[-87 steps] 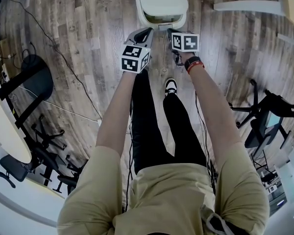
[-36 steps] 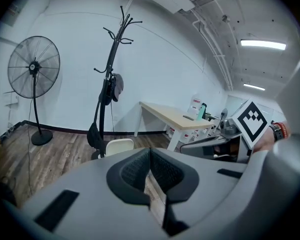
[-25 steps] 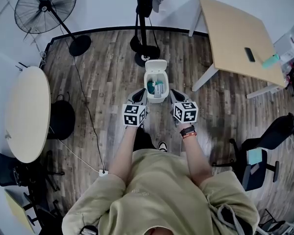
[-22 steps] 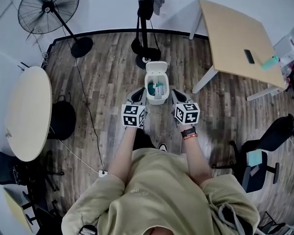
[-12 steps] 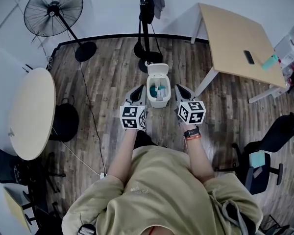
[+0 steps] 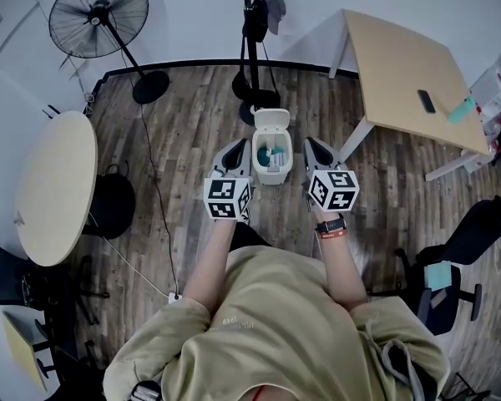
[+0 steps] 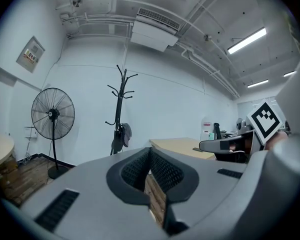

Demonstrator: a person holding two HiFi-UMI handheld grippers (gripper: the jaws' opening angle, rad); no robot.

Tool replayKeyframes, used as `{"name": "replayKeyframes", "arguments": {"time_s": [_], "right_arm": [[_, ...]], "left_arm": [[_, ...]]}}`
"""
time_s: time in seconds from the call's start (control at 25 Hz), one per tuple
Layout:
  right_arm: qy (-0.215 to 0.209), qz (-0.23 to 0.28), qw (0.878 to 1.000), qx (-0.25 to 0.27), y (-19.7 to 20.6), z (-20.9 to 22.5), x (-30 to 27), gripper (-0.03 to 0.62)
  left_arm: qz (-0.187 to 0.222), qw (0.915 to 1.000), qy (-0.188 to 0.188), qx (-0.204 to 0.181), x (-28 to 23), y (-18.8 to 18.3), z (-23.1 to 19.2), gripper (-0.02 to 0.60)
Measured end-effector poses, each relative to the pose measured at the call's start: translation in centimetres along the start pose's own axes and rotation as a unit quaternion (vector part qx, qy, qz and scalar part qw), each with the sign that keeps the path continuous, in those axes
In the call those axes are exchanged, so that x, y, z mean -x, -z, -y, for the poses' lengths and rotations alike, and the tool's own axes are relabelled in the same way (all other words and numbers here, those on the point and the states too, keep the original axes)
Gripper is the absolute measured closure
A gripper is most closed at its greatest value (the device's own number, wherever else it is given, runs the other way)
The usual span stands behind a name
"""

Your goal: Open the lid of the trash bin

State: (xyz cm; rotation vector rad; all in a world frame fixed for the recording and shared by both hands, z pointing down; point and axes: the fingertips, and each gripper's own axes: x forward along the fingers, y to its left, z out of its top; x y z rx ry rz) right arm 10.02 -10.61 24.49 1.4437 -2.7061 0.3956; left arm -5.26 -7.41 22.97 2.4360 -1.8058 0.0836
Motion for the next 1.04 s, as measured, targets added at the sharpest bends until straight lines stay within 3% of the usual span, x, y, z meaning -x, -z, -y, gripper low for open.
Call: {"name": "replayKeyframes", "arguments": {"time_s": [1.04], "right_arm": [[-0.018, 0.007, 1.0, 0.007, -0.5, 2.6, 0.5, 0.583]], "left_arm": [[-0.009, 0.9999, 0.014, 0.001, -3.0, 0.6, 3.3, 0.558]]}}
